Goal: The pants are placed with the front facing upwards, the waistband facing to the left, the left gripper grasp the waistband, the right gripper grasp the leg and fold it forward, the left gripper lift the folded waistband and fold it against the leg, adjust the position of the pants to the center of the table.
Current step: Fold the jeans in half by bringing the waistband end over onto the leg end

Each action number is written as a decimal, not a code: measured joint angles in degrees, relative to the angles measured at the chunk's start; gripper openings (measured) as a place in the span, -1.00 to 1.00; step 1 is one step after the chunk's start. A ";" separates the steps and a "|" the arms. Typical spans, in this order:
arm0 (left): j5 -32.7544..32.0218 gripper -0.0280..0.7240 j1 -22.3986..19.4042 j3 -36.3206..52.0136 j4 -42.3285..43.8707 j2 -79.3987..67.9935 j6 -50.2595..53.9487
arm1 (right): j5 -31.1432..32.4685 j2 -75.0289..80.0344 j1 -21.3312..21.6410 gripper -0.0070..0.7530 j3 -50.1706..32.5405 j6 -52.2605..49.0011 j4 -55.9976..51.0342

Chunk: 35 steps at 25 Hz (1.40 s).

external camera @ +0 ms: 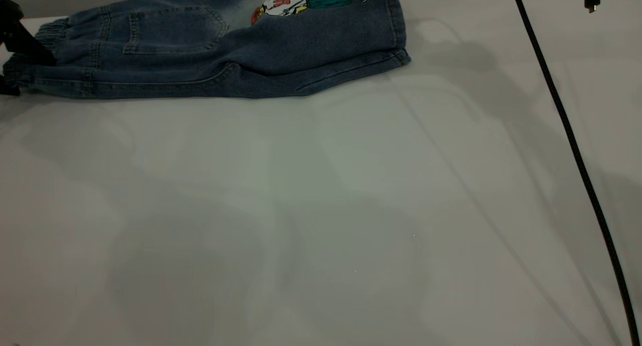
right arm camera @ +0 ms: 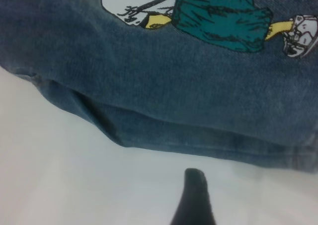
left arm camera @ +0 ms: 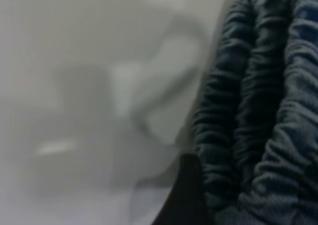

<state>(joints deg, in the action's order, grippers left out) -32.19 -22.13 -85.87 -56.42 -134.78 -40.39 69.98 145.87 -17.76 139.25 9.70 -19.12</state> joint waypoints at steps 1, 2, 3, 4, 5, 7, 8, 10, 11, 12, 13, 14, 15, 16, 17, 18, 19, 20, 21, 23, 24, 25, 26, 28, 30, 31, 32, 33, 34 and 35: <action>-0.04 0.63 0.00 0.00 -1.89 0.00 -1.55 | 0.00 0.00 0.00 0.31 0.00 0.00 0.00; -0.34 0.63 0.00 0.00 -3.64 0.00 -3.23 | 0.00 0.00 0.00 0.31 0.00 0.00 -0.05; -0.73 0.63 0.00 0.00 -4.80 0.00 -4.55 | 0.00 0.00 0.00 0.31 0.00 0.00 -0.05; -1.13 0.63 0.00 0.00 -5.48 0.00 -5.63 | 0.00 0.00 0.00 0.31 0.00 0.00 -0.05; -1.23 0.61 0.00 0.00 -6.16 0.00 -5.94 | 0.00 0.00 0.00 0.31 0.00 0.00 -0.05; -0.82 0.55 0.00 0.00 -6.61 0.00 -5.93 | -0.38 0.00 0.00 0.31 0.00 0.18 0.00; -0.50 0.48 0.00 0.00 -6.61 0.00 -5.89 | -0.56 0.00 -0.18 0.31 0.00 0.56 -0.10; -0.20 0.28 0.00 0.00 -6.61 0.00 -5.89 | -1.04 0.00 -0.56 0.31 0.00 1.15 -0.23; -0.20 0.14 0.00 0.00 -6.61 0.00 -5.89 | -1.48 0.00 -0.79 0.31 0.00 1.31 -0.23; -0.41 -0.02 0.00 0.00 -6.61 0.00 -5.87 | -2.01 0.00 -1.15 0.31 0.00 1.47 -0.23; -0.75 -0.17 0.00 0.00 -6.61 0.00 -5.87 | -2.90 0.00 -1.53 0.31 0.00 1.73 -0.15; -1.01 -0.35 0.00 0.00 -6.61 0.00 -5.82 | -3.69 0.00 -1.80 0.31 0.00 2.16 -0.24; -1.35 -0.53 0.00 0.00 -6.61 0.00 -5.82 | -4.54 0.00 -2.30 0.31 0.00 2.66 -0.24; -1.87 -0.66 0.00 0.00 -6.61 0.00 -5.82 | -5.44 0.11 -2.73 0.31 0.00 2.73 -0.24; -2.14 -0.71 0.00 0.00 -6.61 0.00 -5.82 | -6.46 0.31 -3.17 0.31 0.00 2.73 -0.24; -2.50 -0.71 0.00 0.00 -6.61 0.00 -5.82 | -7.46 0.69 -3.68 0.31 0.00 2.93 -0.24; -2.78 -0.71 0.00 0.00 -6.61 0.00 -5.82 | -8.46 1.22 -4.08 0.31 0.00 3.11 -0.29; -3.21 -0.71 0.00 0.00 -6.67 0.05 -5.82 | -9.15 1.87 -4.54 0.31 0.00 3.36 -0.29; -3.58 -0.71 0.00 0.00 -6.67 0.05 -5.75 | -9.69 2.40 -5.12 0.31 0.00 3.77 -0.12; -3.74 -0.71 0.00 0.00 -6.67 0.05 -5.62 | -10.67 3.65 -6.11 0.31 0.00 4.48 0.35; -3.87 -0.71 0.00 0.00 -6.78 0.05 -5.62 | -11.30 4.19 -6.70 0.31 0.00 4.48 0.58; -4.32 -0.71 0.00 0.00 -6.78 0.05 -5.62 | -12.02 4.64 -7.28 0.31 0.00 4.55 0.58; -5.00 -0.71 0.00 0.00 -6.78 0.05 -5.62 | -12.77 5.13 -7.81 0.31 0.00 4.60 0.58; -6.08 -0.71 0.00 0.00 -6.78 0.05 -5.62 | -14.62 5.81 -8.64 0.31 0.00 4.60 0.73; -6.83 -0.71 0.00 0.00 -6.78 0.05 -5.62 | -16.64 6.13 -9.19 0.31 0.00 4.60 0.91; -7.24 -0.71 0.00 0.00 -6.78 0.05 -5.62 | -17.63 6.18 -9.25 0.31 0.00 4.60 0.91; -7.57 -0.71 0.00 0.00 -6.78 0.05 -5.62 | -18.73 6.18 -9.47 0.31 0.00 4.60 1.18; -7.84 -0.71 0.00 0.00 -6.78 0.05 -5.62 | -19.98 6.18 -9.59 0.31 0.05 4.60 1.41; -8.05 -0.71 0.06 0.00 -6.78 0.05 -5.62 | -20.74 6.18 -9.67 0.31 0.05 4.60 1.41; -8.10 -0.71 0.12 0.00 -6.85 0.05 -5.62 | -21.61 6.18 -9.70 0.31 0.05 4.60 1.34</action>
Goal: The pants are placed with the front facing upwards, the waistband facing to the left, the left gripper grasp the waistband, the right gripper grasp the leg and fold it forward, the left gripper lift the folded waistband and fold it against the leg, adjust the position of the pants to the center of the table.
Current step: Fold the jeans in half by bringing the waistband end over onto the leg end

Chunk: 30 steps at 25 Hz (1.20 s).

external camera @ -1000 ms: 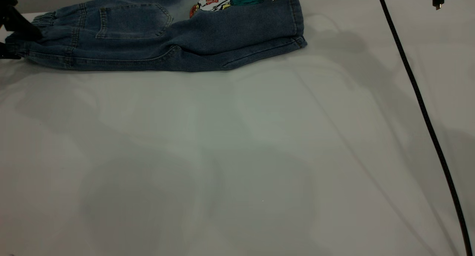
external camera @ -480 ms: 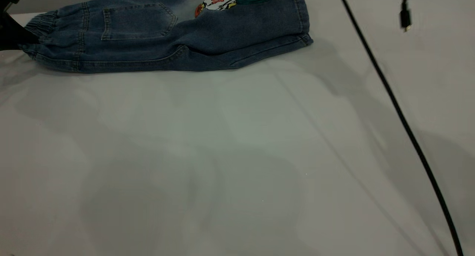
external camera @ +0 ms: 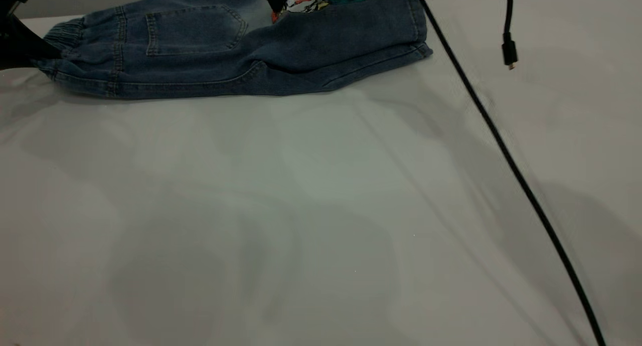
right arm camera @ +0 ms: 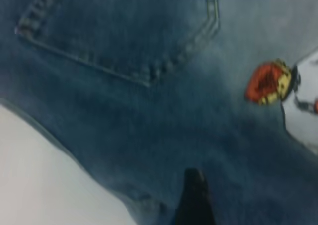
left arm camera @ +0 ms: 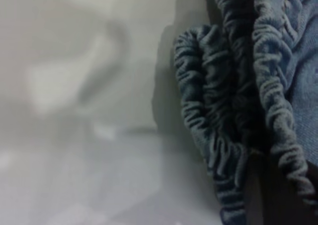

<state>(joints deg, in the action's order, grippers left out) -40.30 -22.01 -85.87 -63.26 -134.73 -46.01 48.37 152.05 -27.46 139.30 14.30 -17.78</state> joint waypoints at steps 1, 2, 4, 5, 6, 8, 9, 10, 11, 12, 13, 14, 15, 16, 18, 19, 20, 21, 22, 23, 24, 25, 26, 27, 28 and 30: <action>-0.07 -0.71 0.00 0.00 -0.05 0.00 0.00 | -0.83 0.00 -0.05 0.31 0.00 0.08 0.00; -0.41 -0.71 0.00 0.00 -0.05 0.00 0.00 | -1.53 0.00 -0.05 0.31 0.00 0.22 0.00; -0.61 -0.71 0.00 0.00 -0.12 0.00 0.00 | -2.92 0.08 -0.05 0.31 0.00 0.22 0.00; -0.78 -0.71 0.00 0.00 -0.12 0.00 0.00 | -3.31 0.31 -0.05 0.31 0.00 0.35 0.00; -1.11 -0.71 0.00 0.00 -0.17 0.00 0.00 | -3.53 0.61 -0.05 0.31 0.00 0.36 0.00; -1.66 -0.71 0.00 0.00 -0.17 0.00 0.00 | -4.05 1.40 -0.05 0.31 0.00 0.36 -0.02; -1.96 -0.71 0.00 0.00 -0.17 0.00 0.00 | -4.66 1.86 -0.05 0.31 0.00 0.36 -0.02; -2.13 -0.71 0.00 0.00 -0.17 0.00 0.00 | -5.41 2.27 -0.05 0.31 0.00 0.36 -0.02; -2.28 -0.71 0.00 0.00 -0.17 0.00 0.00 | -6.10 2.59 -0.05 0.31 0.00 0.36 -0.02; -2.48 -0.71 0.00 0.00 -0.17 0.00 0.00 | -6.79 2.95 -0.05 0.31 0.00 0.48 -0.02; -2.61 -0.71 0.00 0.00 -0.17 0.00 0.00 | -7.39 3.29 -0.05 0.31 0.00 0.90 -0.02; -2.82 -0.71 0.00 0.00 -0.17 0.00 0.00 | -8.17 3.56 -0.05 0.31 0.00 1.22 -0.02; -2.98 -0.71 0.00 0.00 -0.17 0.00 0.00 | -9.07 3.81 -0.05 0.31 0.00 1.64 -0.02; -3.21 -0.71 0.00 0.00 -0.23 0.00 0.00 | -10.12 4.12 -0.05 0.31 0.00 2.35 -0.02; -3.63 -0.71 0.00 0.00 -0.36 0.00 0.00 | -11.69 4.83 -0.05 0.31 0.00 2.77 1.01; -4.02 -0.71 0.00 0.00 -0.36 0.00 0.00 | -12.31 5.14 -0.05 0.30 0.00 2.77 1.89; -4.41 -0.71 0.00 0.00 -0.36 0.00 0.00 | -12.54 5.60 -0.05 0.30 0.00 2.77 2.73; -4.48 -0.71 0.00 0.00 -0.36 0.00 0.00 | -12.59 6.01 -0.05 0.29 0.00 2.77 3.94; -4.48 -0.71 0.00 0.00 -0.36 0.00 0.00 | -12.25 6.43 0.02 0.27 0.00 2.63 5.24; -4.48 -0.71 0.00 0.00 -0.36 0.00 0.00 | -11.68 6.89 0.02 0.26 0.00 2.44 6.20; -4.48 -0.71 0.00 0.00 -0.36 0.00 0.00 | -11.03 7.32 0.02 0.25 0.00 2.32 7.12; -4.48 -0.71 0.00 0.00 -0.36 0.00 0.00 | -10.14 7.70 0.02 0.24 -0.05 2.27 7.69; -4.48 -0.71 0.00 0.00 -0.36 0.00 0.00 | -9.49 7.92 0.02 0.24 -0.05 2.27 7.78; -4.48 -0.71 0.00 0.00 -0.36 0.00 0.00 | -9.07 8.05 0.02 0.24 -0.05 2.27 7.78; -4.48 -0.71 0.00 0.00 -0.36 0.00 0.00 | -8.39 8.16 0.02 0.24 -0.05 2.27 7.94; -4.48 -0.71 0.00 0.00 -0.36 0.00 -0.07 | -6.49 8.16 0.02 0.24 -0.05 2.27 8.48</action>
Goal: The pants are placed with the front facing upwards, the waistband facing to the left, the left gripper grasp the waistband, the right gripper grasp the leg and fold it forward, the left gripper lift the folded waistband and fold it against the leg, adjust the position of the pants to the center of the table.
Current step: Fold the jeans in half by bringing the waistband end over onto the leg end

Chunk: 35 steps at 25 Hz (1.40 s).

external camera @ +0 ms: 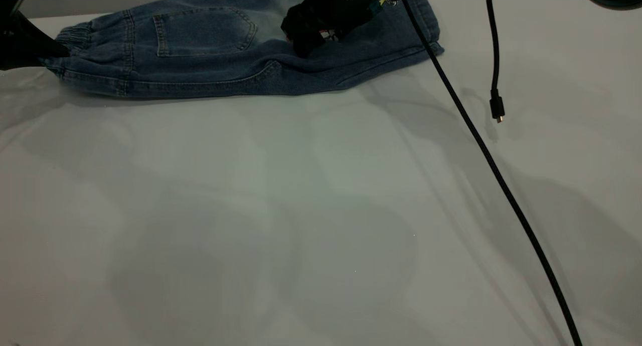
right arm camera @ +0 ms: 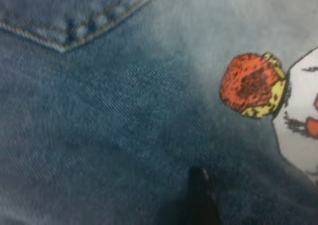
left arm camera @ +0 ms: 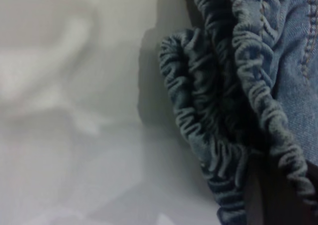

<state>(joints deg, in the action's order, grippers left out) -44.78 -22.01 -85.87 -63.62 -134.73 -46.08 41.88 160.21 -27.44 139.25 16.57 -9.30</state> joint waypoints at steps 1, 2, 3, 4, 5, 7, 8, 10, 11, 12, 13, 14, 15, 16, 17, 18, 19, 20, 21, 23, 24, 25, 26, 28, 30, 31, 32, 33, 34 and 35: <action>0.05 -0.71 0.00 0.00 0.00 0.00 -0.06 | 0.85 0.00 0.00 0.24 0.00 0.00 0.12; 0.13 -0.71 0.00 0.00 0.00 0.00 -0.01 | 2.05 0.00 0.00 0.24 0.07 0.00 0.24; 0.26 -0.71 0.00 0.00 0.00 0.00 -0.01 | 3.28 -0.08 0.00 0.24 0.07 0.00 0.51; 0.26 -0.71 0.00 0.00 0.00 0.00 -0.01 | 4.70 -0.27 0.00 0.24 0.07 0.00 0.80; 0.32 -0.71 0.00 0.00 0.00 0.00 -0.01 | 6.23 -0.39 0.00 0.24 0.07 0.00 1.09; 0.64 -0.71 0.00 0.00 -0.02 0.00 -0.01 | 9.26 -0.45 0.00 0.24 0.13 -0.06 1.65; 0.69 -0.71 0.00 0.00 -0.02 0.00 -0.01 | 10.59 -0.49 0.00 0.24 0.13 -0.66 1.86; 0.69 -0.71 0.00 0.00 -0.06 0.00 -0.06 | 14.88 -0.56 0.00 0.24 0.49 -1.48 1.76; 0.64 -0.71 0.00 0.00 -0.06 0.00 -0.11 | 17.31 -0.56 0.00 0.24 1.02 -1.56 1.63; 0.64 -0.71 0.04 0.00 -0.06 0.00 -0.11 | 19.38 -0.51 0.00 0.24 1.82 -1.85 1.33; 0.64 -0.71 0.04 0.00 -0.16 0.00 -0.11 | 21.94 -0.46 0.00 0.24 2.73 -2.18 0.70; 0.64 -0.71 0.04 0.00 -0.31 0.00 -0.11 | 25.07 -0.30 0.00 0.24 4.12 -2.58 0.14; 0.69 -0.71 0.04 0.00 -0.50 0.00 -0.11 | 27.51 -0.11 0.00 0.24 5.83 -2.97 -0.02; 0.92 -0.71 0.04 0.00 -0.71 0.00 -0.11 | 29.77 0.01 0.00 0.24 7.83 -3.19 -0.08; 1.08 -0.71 0.04 0.00 -0.82 0.00 -0.11 | 30.72 0.14 0.00 0.23 9.76 -3.37 -0.35; 1.25 -0.71 0.04 0.00 -0.87 0.00 -0.11 | 30.35 0.14 0.00 0.23 12.32 -3.62 -0.76; 1.25 -0.71 0.04 0.00 -0.87 0.00 -0.11 | 29.59 0.06 0.00 0.23 15.04 -3.90 -1.31; 0.82 -0.71 0.04 0.00 -0.87 0.00 -0.18 | 29.05 -0.39 0.00 0.23 17.64 -4.04 -2.00; 0.18 -0.71 0.04 0.00 -0.87 0.00 -0.18 | 29.05 -0.76 0.00 0.23 19.53 -4.15 -2.84; -0.04 -0.71 0.04 0.00 -0.87 0.00 -0.18 | 28.93 -1.67 0.00 0.23 22.84 -4.15 -3.38; -0.04 -0.71 0.04 0.00 -0.87 0.00 -0.18 | 28.66 -1.73 -0.05 0.23 23.63 -4.15 -3.91; -0.04 -0.71 0.04 0.00 -0.87 0.00 -0.18 | 28.44 -1.61 -0.05 0.23 24.06 -4.15 -4.44; -0.04 -0.71 0.04 0.00 -0.87 0.00 -0.18 | 28.36 -1.20 -0.05 0.23 24.06 -4.09 -4.59; -0.11 -0.71 0.04 0.00 -0.87 0.00 -0.18 | 28.16 -0.11 -0.75 0.23 23.77 -3.97 -3.87; -0.31 -0.71 0.04 0.00 -0.87 0.00 -0.18 | 27.14 0.81 -1.66 0.23 23.62 -3.97 -2.83; -0.45 -0.71 0.04 0.00 -0.93 0.00 -0.18 | 26.42 1.11 -2.15 0.23 23.62 -3.97 -1.83; -0.70 -0.71 0.04 0.00 -0.97 0.00 -0.18 | 26.04 1.51 -2.48 0.23 23.62 -3.92 -0.77; -1.18 -0.71 0.04 0.00 -1.05 0.00 -0.18 | 25.85 2.02 -2.58 0.23 23.62 -3.92 -0.16; -1.49 -0.71 0.04 0.00 -1.04 0.00 -0.18 | 25.71 2.60 -2.90 0.23 23.62 -3.86 0.70; -1.61 -0.71 0.04 0.00 -1.04 0.00 -0.18 | 25.54 3.03 -2.91 0.23 23.48 -3.80 1.88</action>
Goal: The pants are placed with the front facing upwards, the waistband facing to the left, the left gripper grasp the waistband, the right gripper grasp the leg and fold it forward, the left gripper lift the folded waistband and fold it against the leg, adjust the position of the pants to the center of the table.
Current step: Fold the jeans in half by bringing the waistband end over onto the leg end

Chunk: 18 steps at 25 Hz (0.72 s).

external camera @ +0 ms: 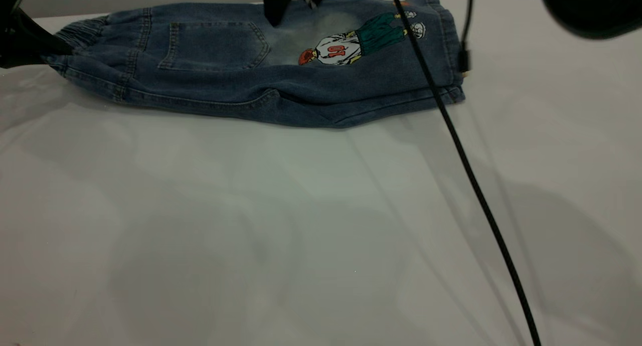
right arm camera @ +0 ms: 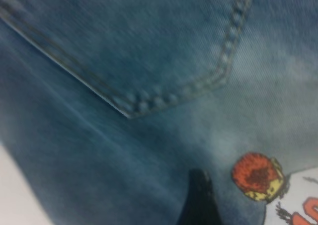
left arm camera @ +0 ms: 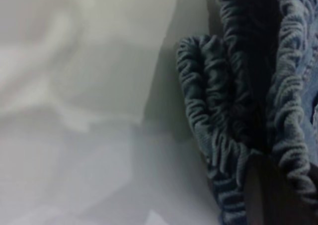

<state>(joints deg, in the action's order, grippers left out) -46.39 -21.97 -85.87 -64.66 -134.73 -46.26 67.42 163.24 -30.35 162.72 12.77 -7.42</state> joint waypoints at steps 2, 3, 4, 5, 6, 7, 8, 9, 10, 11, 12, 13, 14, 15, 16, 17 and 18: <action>-0.69 -0.71 0.00 0.00 0.00 0.00 0.00 | -0.47 0.99 0.00 0.23 -0.07 0.05 1.14; -0.84 -0.71 0.00 0.00 0.00 0.00 0.00 | -0.54 1.41 0.00 0.23 -0.07 0.05 1.88; -1.03 -0.71 0.00 0.00 0.00 0.00 0.00 | -0.61 1.72 0.00 0.23 -0.07 0.05 2.10; -1.19 -0.71 0.00 0.00 0.00 0.00 -0.11 | -0.68 2.17 0.00 0.23 -0.07 0.05 2.10; -1.44 -0.71 0.08 0.00 0.00 0.00 -0.73 | -0.68 2.68 0.00 0.23 -0.07 0.05 1.91; -1.44 -0.71 0.33 0.00 0.00 0.00 -1.31 | -0.68 3.16 0.00 0.23 -0.07 0.05 1.72; -1.66 -0.71 0.67 0.00 0.06 0.00 -1.72 | -0.68 3.77 0.00 0.23 -0.07 0.05 1.73; -1.93 -0.71 1.07 0.00 -0.21 0.05 -2.01 | -0.68 4.36 0.00 0.23 -0.07 0.05 1.73; -1.93 -0.71 1.52 0.00 -0.59 0.06 -2.37 | -0.68 4.86 0.00 0.23 -0.07 0.00 1.78; -1.93 -0.71 1.94 0.00 -1.18 0.10 -2.98 | -0.68 5.22 0.00 0.23 -0.07 -0.06 1.91; -2.00 -0.71 2.45 0.00 -1.97 0.22 -3.71 | -0.68 5.48 0.00 0.23 -0.07 -0.11 1.90; -2.04 -0.71 3.05 0.00 -2.86 0.40 -4.62 | -0.68 5.55 0.00 0.23 -0.07 -0.11 1.96; -2.07 -0.71 3.72 0.00 -3.37 0.71 -5.42 | -0.68 5.55 0.00 0.23 -0.07 -0.11 2.17; -2.12 -0.71 4.29 -0.07 -3.93 1.11 -6.17 | -0.68 5.55 0.00 0.23 -0.07 -0.11 2.34; -2.40 -0.71 4.96 -0.19 -4.51 1.62 -6.97 | -0.68 5.55 0.00 0.23 -0.07 -0.11 2.53; -2.81 -0.71 5.68 -0.58 -4.75 2.13 -7.66 | -0.62 5.55 0.00 0.23 -0.07 -0.11 2.73; -3.02 -0.71 6.32 -1.01 -4.81 2.75 -7.93 | -0.57 5.55 0.00 0.23 -0.07 -0.11 2.73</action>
<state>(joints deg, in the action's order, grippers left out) -49.41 -15.65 -86.88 -69.47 -131.98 -54.18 66.85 168.79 -30.35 162.65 12.66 -4.68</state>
